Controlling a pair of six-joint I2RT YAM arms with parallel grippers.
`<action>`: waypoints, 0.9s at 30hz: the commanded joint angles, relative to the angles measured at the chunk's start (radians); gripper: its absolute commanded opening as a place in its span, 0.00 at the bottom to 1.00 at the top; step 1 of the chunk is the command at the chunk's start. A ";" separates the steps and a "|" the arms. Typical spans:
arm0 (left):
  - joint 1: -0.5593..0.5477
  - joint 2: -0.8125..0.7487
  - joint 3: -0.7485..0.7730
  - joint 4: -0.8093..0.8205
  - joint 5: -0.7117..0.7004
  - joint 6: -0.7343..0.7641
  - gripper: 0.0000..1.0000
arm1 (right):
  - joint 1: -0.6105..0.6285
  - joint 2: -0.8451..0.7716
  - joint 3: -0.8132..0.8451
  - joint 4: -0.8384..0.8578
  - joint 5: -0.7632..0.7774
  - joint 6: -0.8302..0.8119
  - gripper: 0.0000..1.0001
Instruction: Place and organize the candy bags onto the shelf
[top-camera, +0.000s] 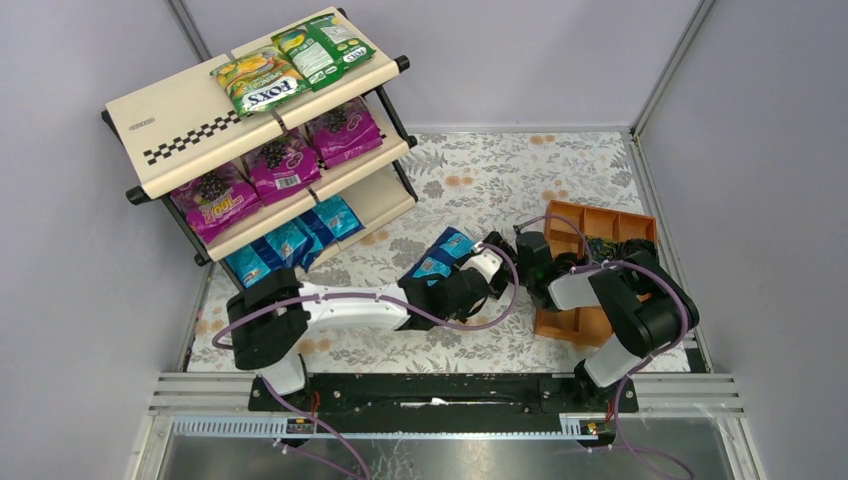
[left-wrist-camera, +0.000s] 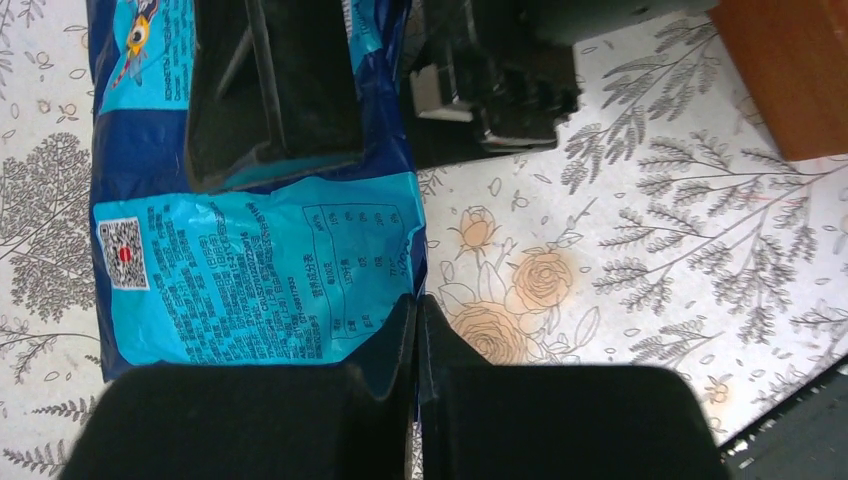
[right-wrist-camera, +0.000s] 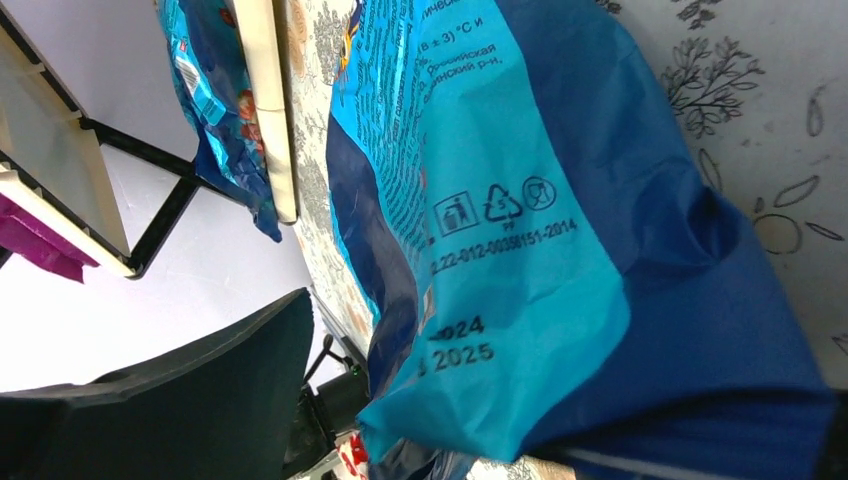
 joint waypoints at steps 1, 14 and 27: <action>-0.003 -0.084 0.057 0.048 0.082 -0.014 0.00 | 0.038 0.052 -0.018 0.136 0.017 0.026 0.86; -0.003 -0.125 -0.031 0.096 0.187 -0.110 0.00 | 0.105 0.047 0.036 0.186 0.063 0.040 0.69; -0.003 -0.306 -0.016 -0.022 0.170 -0.119 0.51 | 0.106 0.024 0.011 0.239 0.081 0.040 0.36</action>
